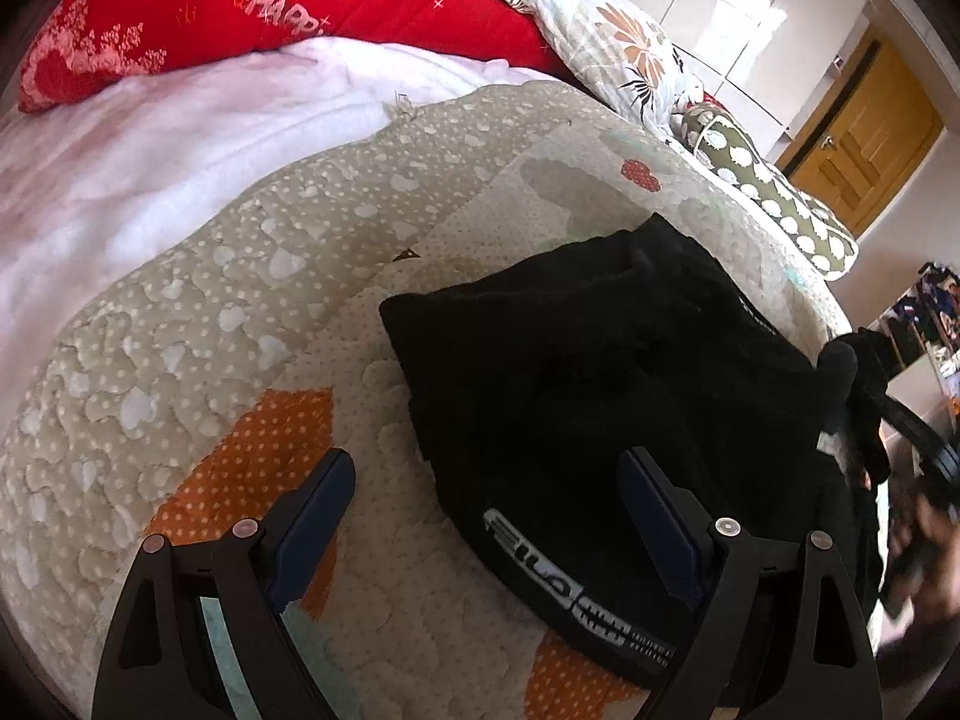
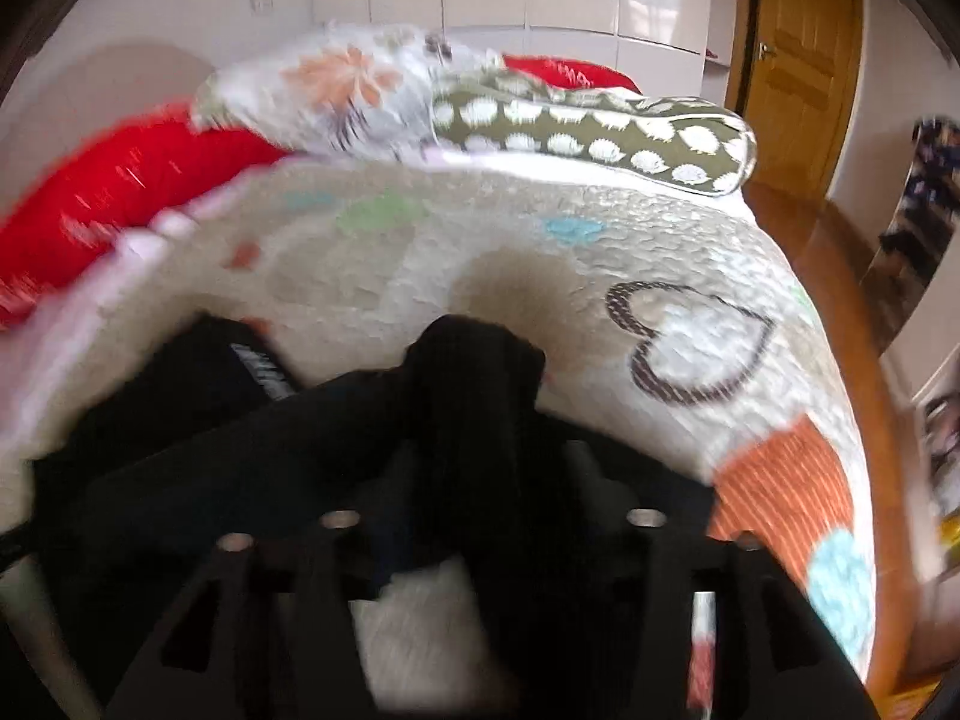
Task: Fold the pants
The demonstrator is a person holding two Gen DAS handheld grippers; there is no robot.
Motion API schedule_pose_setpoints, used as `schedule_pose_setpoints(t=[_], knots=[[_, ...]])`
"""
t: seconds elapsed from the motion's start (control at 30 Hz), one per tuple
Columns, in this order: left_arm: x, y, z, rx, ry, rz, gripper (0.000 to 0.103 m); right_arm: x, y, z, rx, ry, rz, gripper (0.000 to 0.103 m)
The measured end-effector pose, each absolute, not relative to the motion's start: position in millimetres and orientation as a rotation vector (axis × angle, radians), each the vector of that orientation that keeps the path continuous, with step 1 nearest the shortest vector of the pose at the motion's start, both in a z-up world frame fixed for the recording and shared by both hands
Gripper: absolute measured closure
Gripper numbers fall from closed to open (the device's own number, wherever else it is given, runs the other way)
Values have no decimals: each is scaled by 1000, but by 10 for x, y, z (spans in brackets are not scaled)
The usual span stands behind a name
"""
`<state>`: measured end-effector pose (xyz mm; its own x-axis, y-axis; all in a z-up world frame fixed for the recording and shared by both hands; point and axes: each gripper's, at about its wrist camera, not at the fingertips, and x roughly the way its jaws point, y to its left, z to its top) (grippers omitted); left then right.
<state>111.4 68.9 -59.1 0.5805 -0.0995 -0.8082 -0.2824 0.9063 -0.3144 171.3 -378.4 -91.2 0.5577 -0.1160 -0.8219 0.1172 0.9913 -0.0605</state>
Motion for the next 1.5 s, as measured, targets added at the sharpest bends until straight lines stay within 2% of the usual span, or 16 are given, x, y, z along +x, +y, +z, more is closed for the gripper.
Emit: schedule_pose_setpoints(t=[0.1,0.33,0.4,0.43,0.47,0.53,0.57,0.6,0.67,0.83,1.03,1.13,1.23,1.33,1.4,1.5], knots=[[1207,740,-616,-454,957,112,12,1135,-3908,-600,-13,913,-187,26],[1439,758,-695,-507,963,97,12,-15,-4368,-515,95,943,-349,23],[1482,733,-705,-515,953,77,33,-167,-4450,-664,166,978,-361,23],[1497,709,-708,-499,954,83,55,-215,-4458,-725,196,992,-351,23],[1502,689,-713,-478,956,96,68,-228,-4451,-800,227,1005,-334,23],[1478,676,-710,-471,950,92,80,-200,-4395,-946,268,1002,-276,23],[1453,706,-711,-490,949,85,84,-160,-4360,-1001,265,991,-265,27],[1416,729,-699,-508,947,80,85,-127,-4327,-1024,246,986,-271,53],[1337,775,-646,-524,934,76,87,-65,-4238,-1007,224,977,-226,88],[1020,784,-369,-510,874,68,89,-239,-4059,-709,198,915,-183,88],[448,893,-224,-534,850,62,92,-1019,-4096,-109,247,791,-215,88],[255,887,-363,-521,897,84,92,-1262,-4157,-178,253,833,-253,88],[160,838,-531,-504,956,100,91,-1324,-4247,-560,281,959,-286,85],[91,801,-479,-477,951,108,91,-1350,-4226,-748,247,1010,-333,76],[25,805,-376,-465,944,107,88,-1356,-4220,-640,260,997,-359,59],[-105,805,-201,-439,919,121,74,-1371,-4184,-367,161,948,-440,56]])
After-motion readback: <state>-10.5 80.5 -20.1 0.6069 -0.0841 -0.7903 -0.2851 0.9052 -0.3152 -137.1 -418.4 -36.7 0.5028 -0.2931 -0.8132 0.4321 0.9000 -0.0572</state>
